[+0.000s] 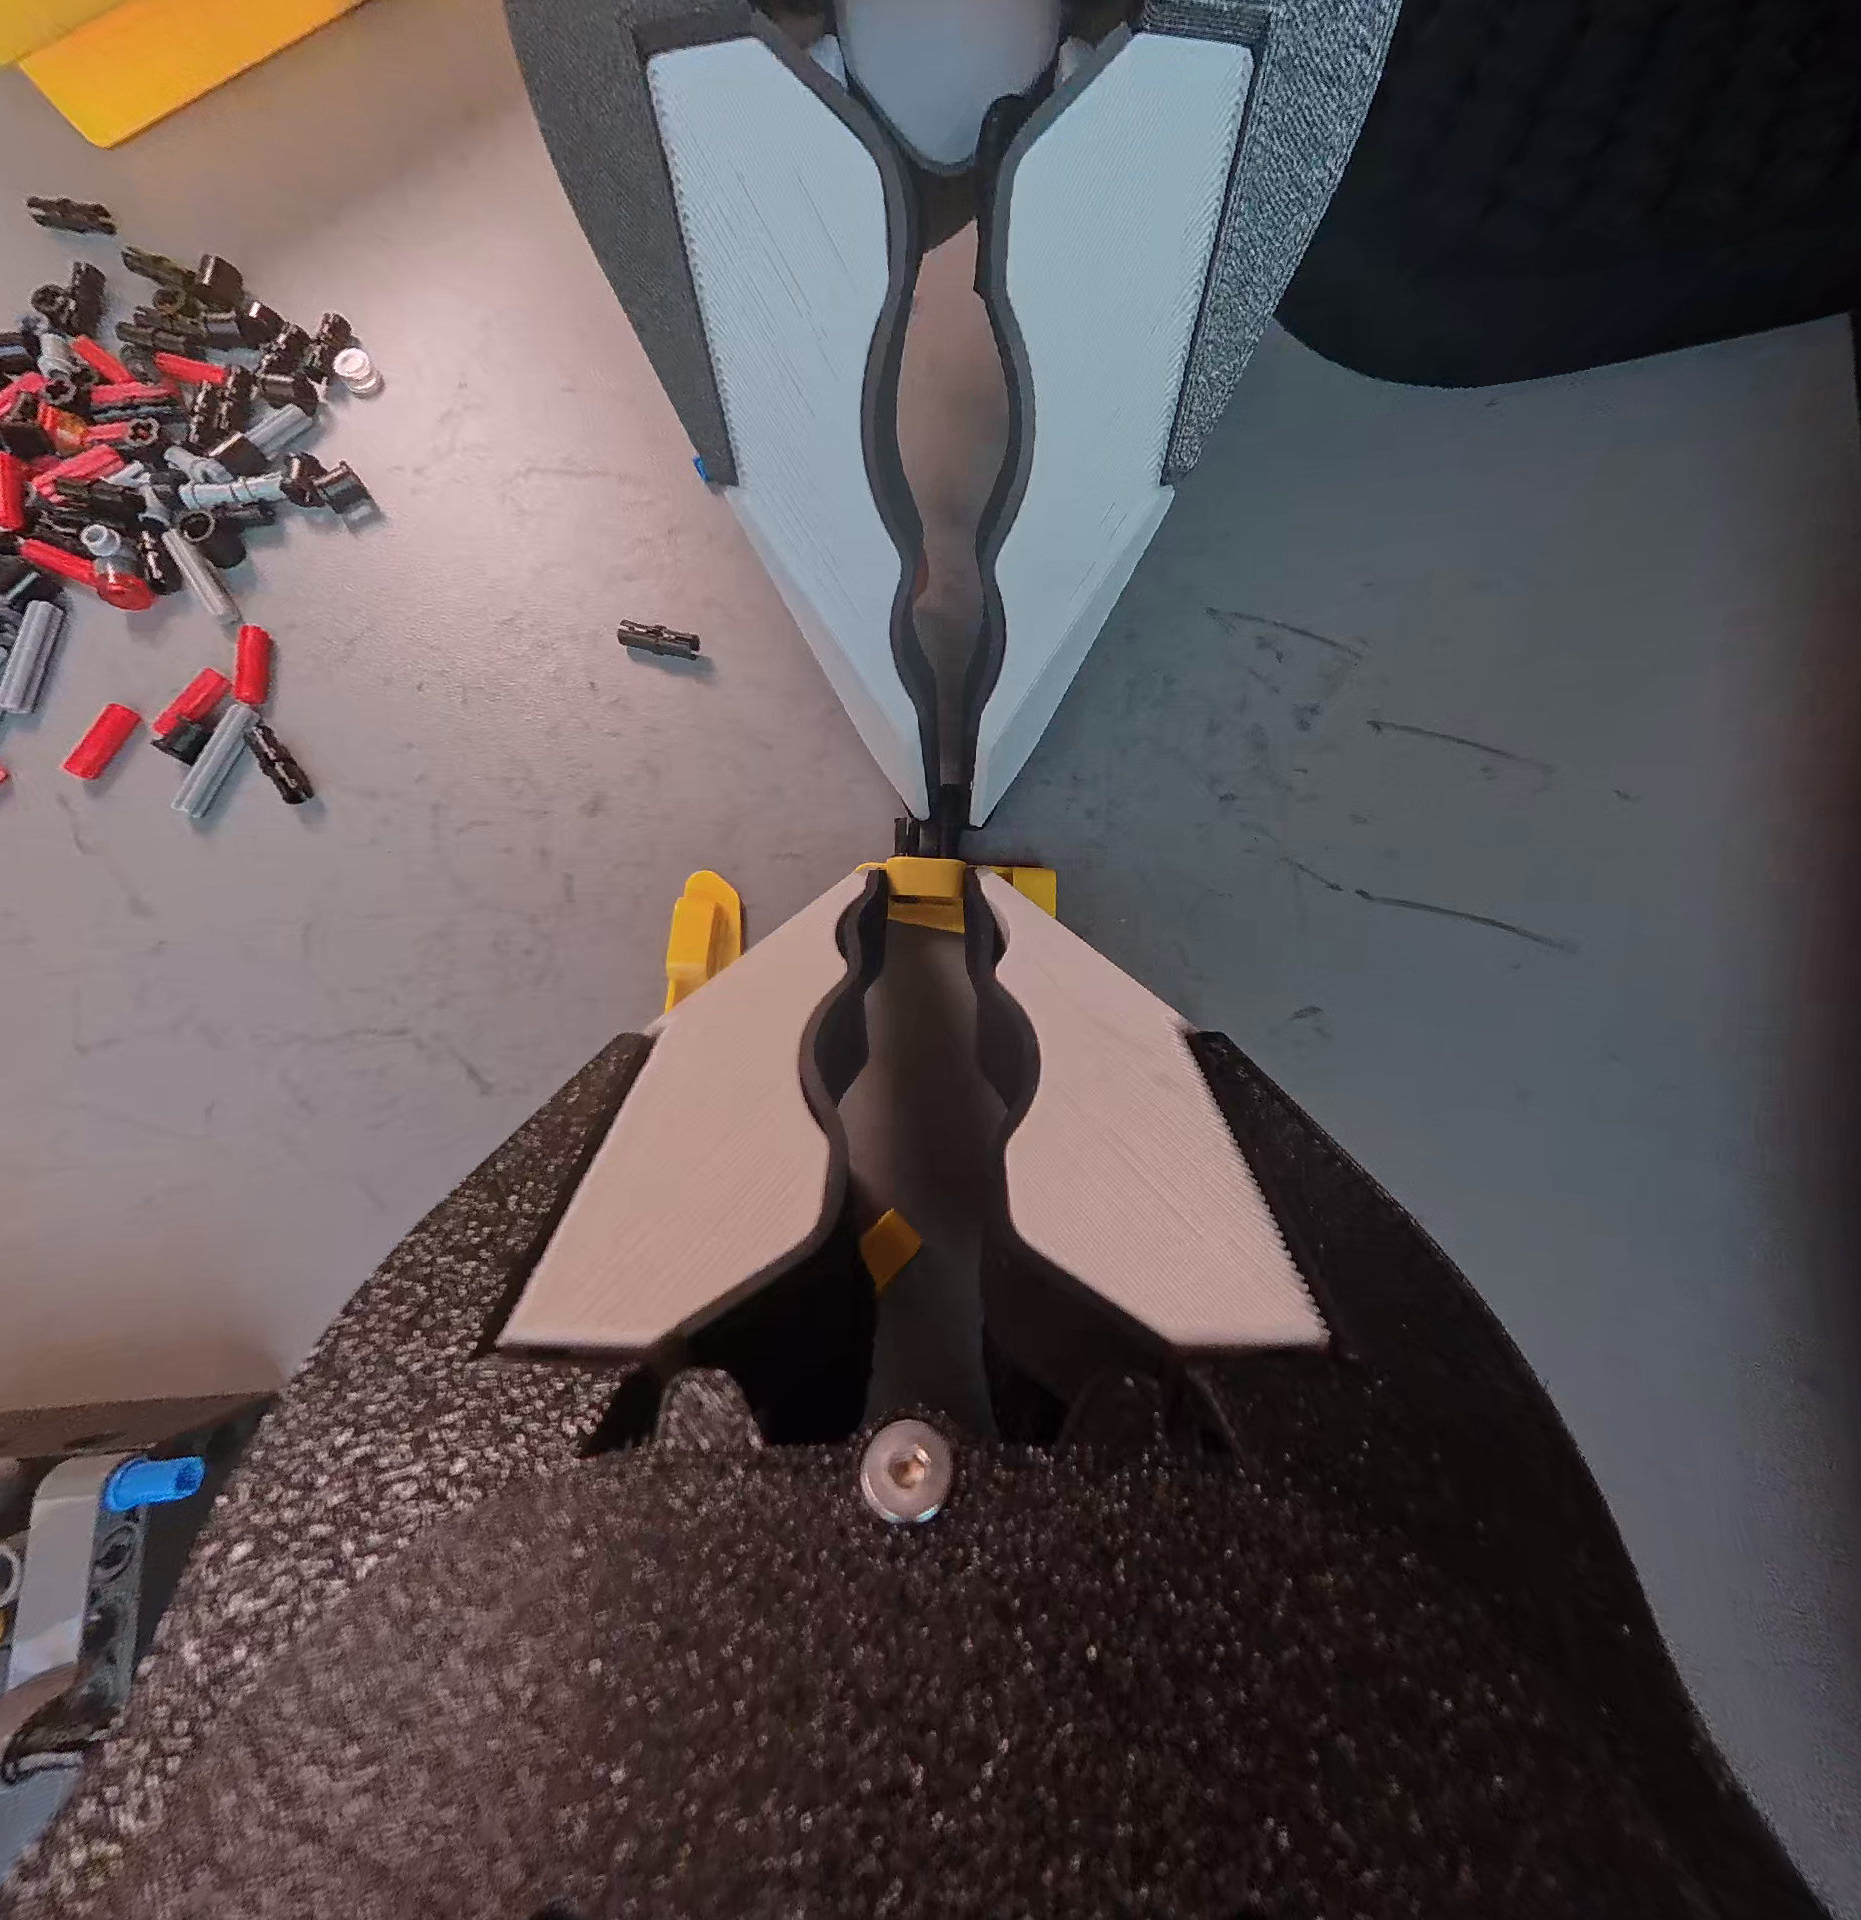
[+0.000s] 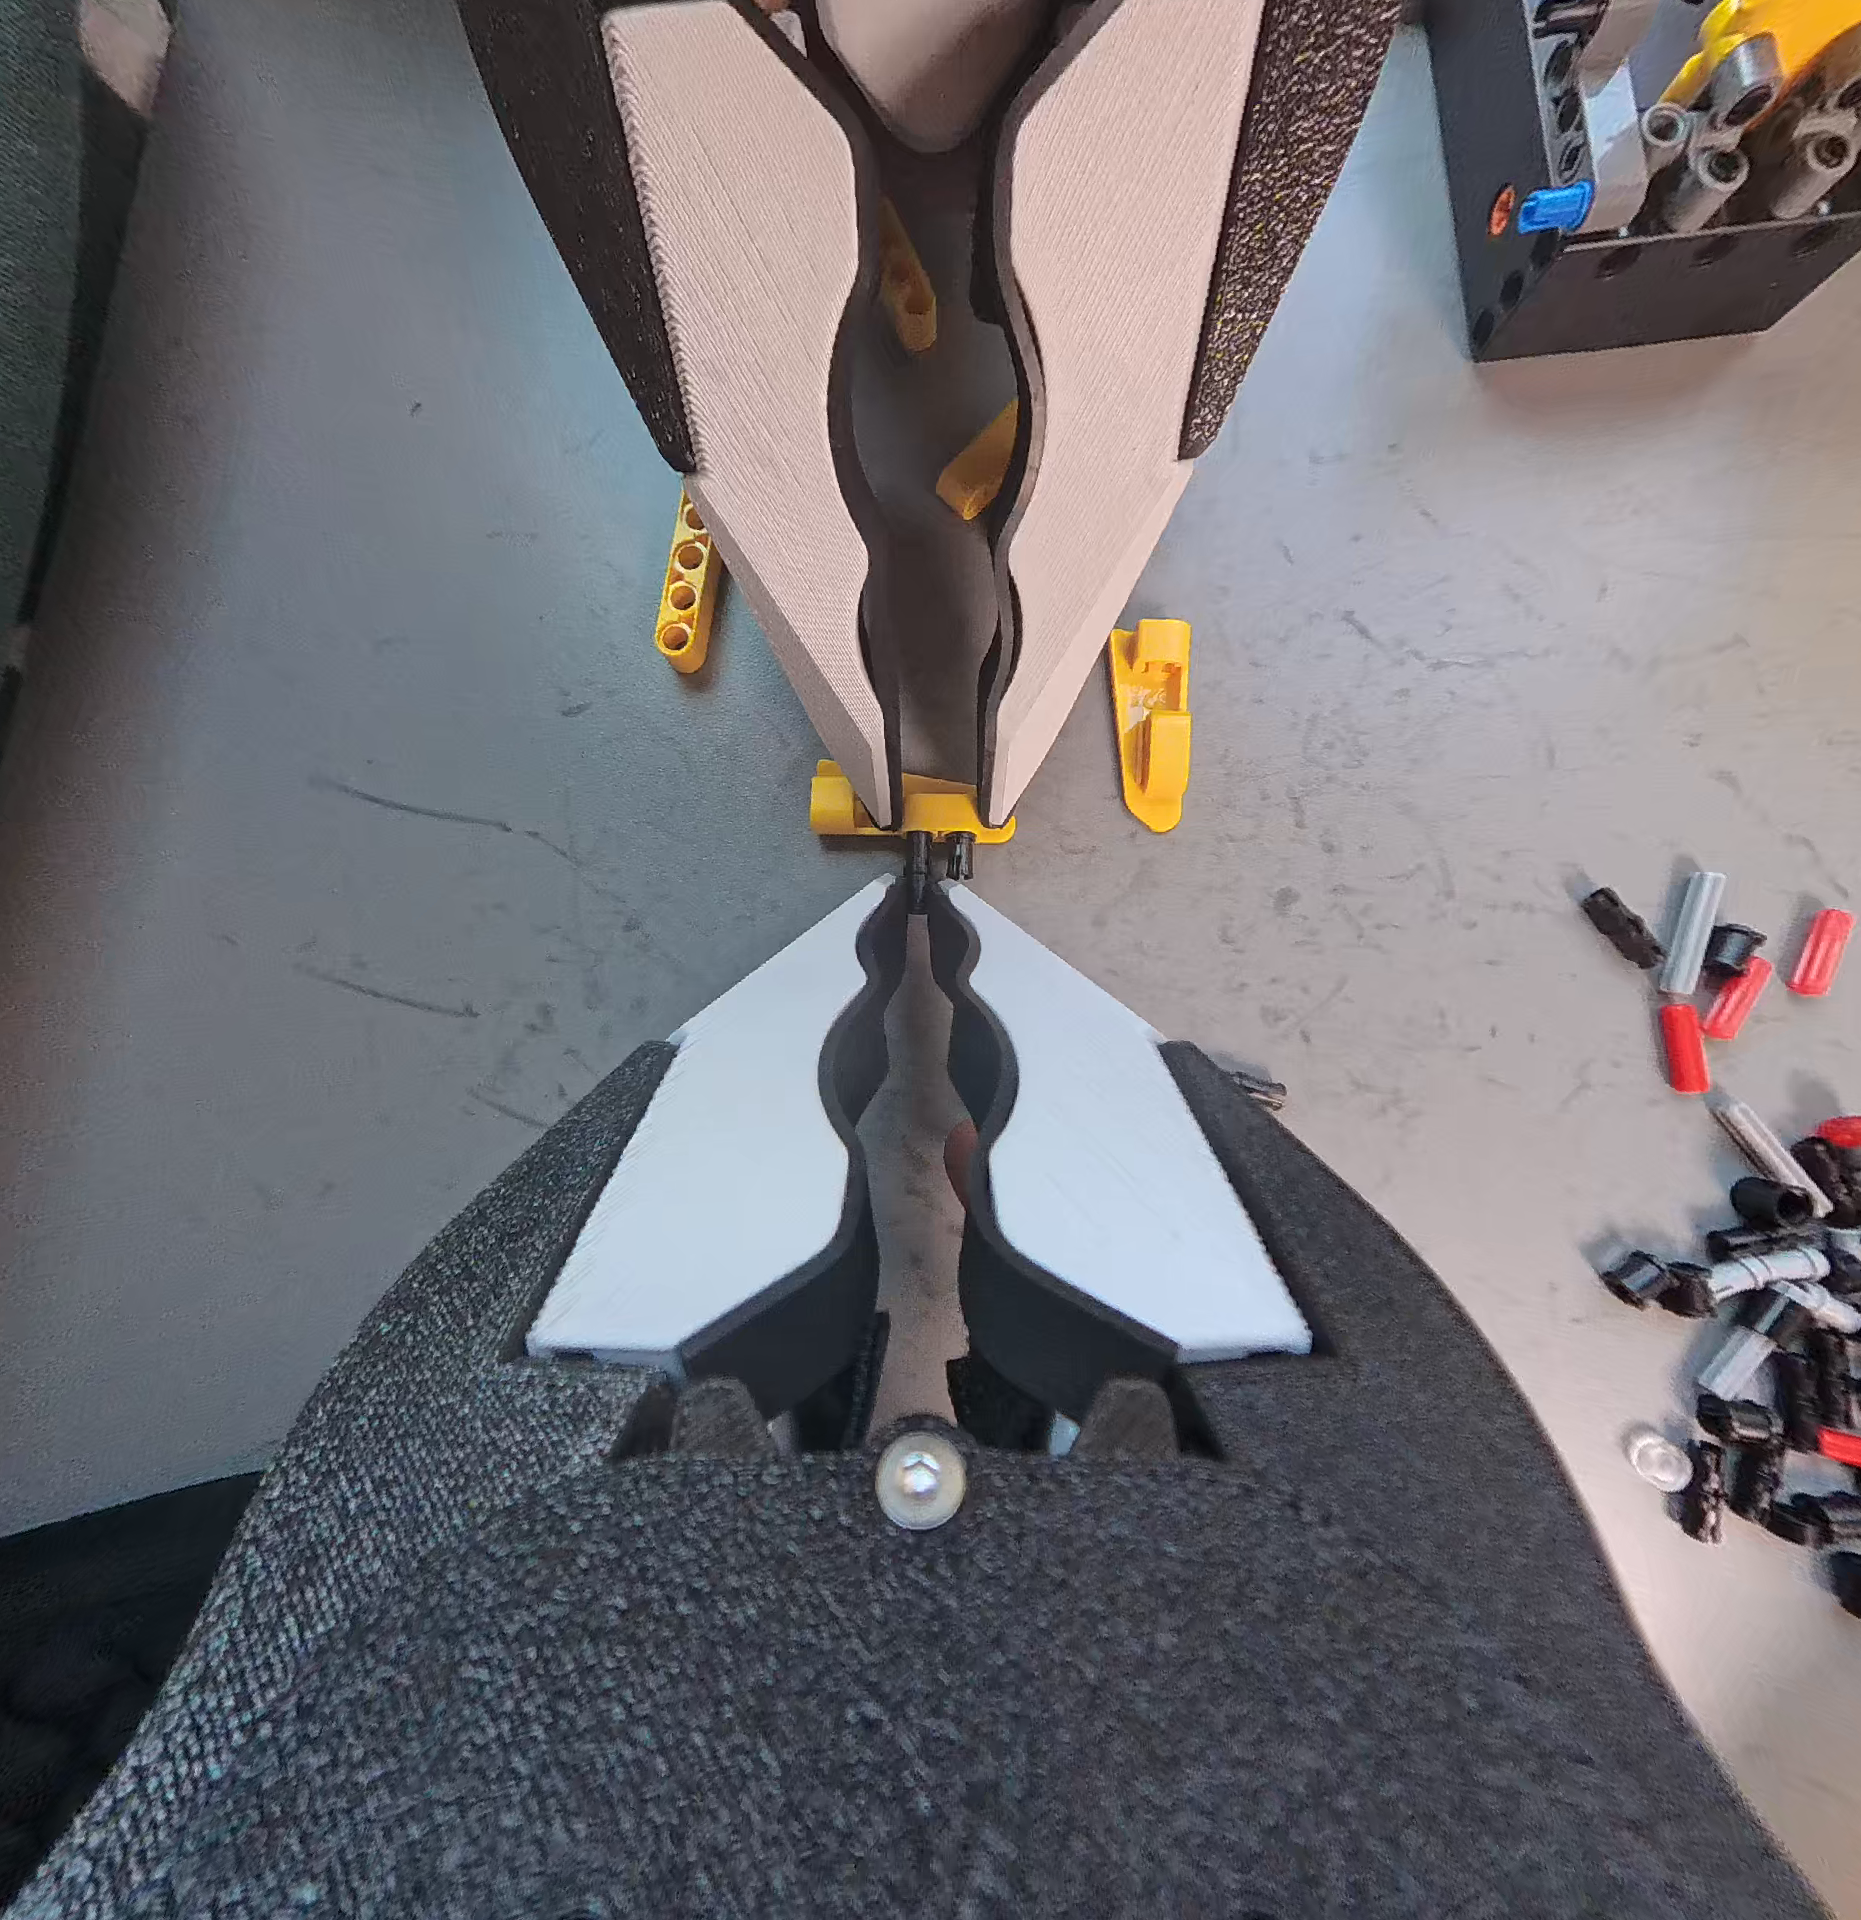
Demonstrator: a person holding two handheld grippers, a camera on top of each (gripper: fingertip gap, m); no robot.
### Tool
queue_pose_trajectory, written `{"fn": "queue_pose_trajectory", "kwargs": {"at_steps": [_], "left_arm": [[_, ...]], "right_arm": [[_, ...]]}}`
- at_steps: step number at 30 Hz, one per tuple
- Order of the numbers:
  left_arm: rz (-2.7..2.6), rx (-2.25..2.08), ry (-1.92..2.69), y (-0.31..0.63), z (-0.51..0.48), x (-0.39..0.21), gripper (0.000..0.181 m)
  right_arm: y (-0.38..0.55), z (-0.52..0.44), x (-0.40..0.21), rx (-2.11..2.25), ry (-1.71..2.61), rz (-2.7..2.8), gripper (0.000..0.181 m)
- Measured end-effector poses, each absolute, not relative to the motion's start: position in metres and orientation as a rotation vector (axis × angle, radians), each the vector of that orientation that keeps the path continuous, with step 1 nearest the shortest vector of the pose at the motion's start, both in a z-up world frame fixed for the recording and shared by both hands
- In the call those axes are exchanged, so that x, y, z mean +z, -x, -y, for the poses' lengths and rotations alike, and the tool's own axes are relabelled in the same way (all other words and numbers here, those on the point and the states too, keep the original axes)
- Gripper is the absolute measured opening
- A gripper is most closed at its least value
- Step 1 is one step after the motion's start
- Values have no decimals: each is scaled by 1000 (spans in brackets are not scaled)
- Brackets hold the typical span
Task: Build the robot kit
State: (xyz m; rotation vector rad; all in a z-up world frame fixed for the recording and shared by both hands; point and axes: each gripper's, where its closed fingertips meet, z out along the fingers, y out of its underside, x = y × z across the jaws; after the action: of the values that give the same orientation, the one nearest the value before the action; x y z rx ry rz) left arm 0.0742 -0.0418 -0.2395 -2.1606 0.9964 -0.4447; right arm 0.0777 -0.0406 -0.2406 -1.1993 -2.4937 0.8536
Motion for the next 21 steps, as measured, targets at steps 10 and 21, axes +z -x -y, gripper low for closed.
{"fn": "queue_pose_trajectory", "kwargs": {"at_steps": [10, 21], "left_arm": [[-1011, -424, 2157, -75, 42, -239, 13], [-985, -444, 2181, -77, 42, -240, 13]], "right_arm": [[-77, 41, -240, 712, 1130, 2433, 1], [-75, 44, -236, 445, 891, 2257, 10]]}}
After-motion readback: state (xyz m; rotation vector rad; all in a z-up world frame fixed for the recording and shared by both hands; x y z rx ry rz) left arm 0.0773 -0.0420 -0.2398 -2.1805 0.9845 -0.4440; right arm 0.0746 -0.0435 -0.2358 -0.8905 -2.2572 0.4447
